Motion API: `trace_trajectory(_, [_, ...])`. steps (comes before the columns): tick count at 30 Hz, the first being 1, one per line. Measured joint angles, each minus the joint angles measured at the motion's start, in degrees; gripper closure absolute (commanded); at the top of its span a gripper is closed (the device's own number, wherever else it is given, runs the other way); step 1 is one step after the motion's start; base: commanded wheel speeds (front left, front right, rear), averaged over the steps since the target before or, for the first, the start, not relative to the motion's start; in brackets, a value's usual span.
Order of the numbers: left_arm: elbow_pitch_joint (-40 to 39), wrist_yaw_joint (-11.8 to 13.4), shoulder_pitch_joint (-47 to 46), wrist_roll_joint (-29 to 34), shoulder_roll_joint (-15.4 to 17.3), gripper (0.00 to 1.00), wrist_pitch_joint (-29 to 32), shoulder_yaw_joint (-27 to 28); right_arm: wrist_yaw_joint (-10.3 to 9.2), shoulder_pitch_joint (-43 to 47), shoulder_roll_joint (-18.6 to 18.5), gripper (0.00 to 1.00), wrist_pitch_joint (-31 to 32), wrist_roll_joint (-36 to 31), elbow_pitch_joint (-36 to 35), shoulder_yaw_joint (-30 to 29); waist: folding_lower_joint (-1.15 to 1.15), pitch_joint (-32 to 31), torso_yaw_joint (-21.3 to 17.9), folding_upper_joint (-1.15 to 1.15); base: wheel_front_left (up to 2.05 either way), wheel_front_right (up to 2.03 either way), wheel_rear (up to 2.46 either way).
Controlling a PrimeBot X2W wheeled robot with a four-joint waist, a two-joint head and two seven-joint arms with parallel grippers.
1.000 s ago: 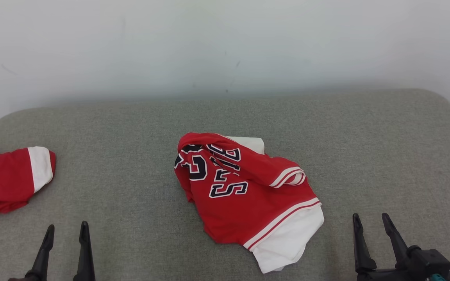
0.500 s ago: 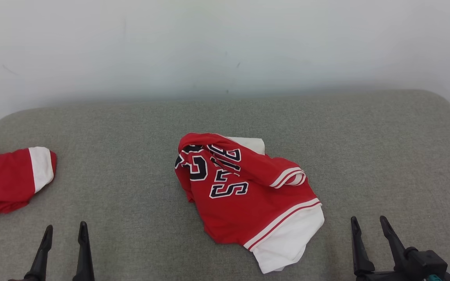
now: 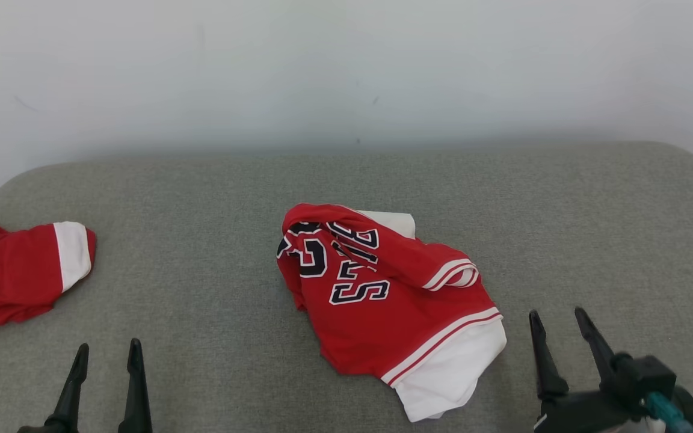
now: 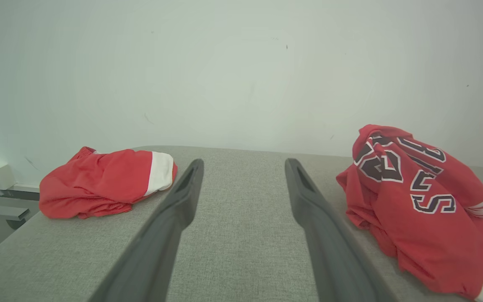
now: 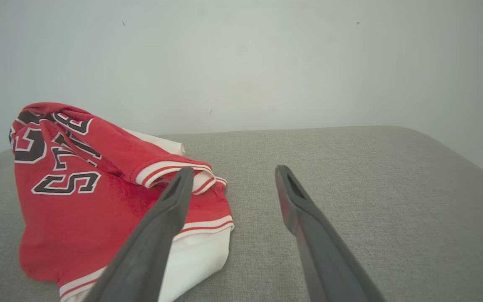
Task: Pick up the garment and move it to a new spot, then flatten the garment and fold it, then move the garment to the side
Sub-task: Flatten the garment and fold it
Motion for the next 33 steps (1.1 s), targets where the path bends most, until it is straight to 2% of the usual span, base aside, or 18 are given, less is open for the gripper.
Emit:
trace_trajectory(7, [0.23,0.0,-2.16,-0.22,0.04,0.0,0.0,-1.55,0.0,-7.31,-2.78,0.0,4.81,-0.54,3.45,0.52,0.0,1.43,1.63,0.0,0.0,0.0,0.0])
trace_trajectory(15, [1.15,0.0,-4.52,-0.57,-0.09,0.0,0.0,-3.76,0.0,-13.91,-5.99,0.0,7.79,-0.23,13.96,1.89,0.0,3.65,4.48,0.0,0.0,0.0,0.0])
trace_trajectory(30, [1.72,0.0,-6.89,-0.82,-0.19,0.0,0.0,-5.3,0.0,-21.79,-6.65,0.0,8.18,2.8,33.18,5.49,0.0,7.0,8.3,0.01,0.0,0.0,0.0])
trace_trajectory(31, [1.89,0.0,-7.09,-0.9,-0.18,0.0,0.0,-5.3,0.0,-22.28,-6.54,0.6,8.35,3.26,34.16,5.6,0.0,7.11,8.42,0.01,0.0,0.0,0.0])
trace_trajectory(32, [2.04,0.0,-7.21,-0.94,-0.16,0.0,0.0,-5.3,0.0,-22.76,-6.41,1.0,8.37,3.83,34.94,5.73,0.0,7.16,8.48,0.0,0.0,0.0,0.0])
trace_trajectory(33, [2.21,0.0,-7.27,-0.96,-0.16,0.0,0.0,-5.25,0.0,-23.17,-6.28,1.0,7.97,4.37,35.49,5.95,0.0,7.14,8.46,0.0,0.0,0.0,0.0])
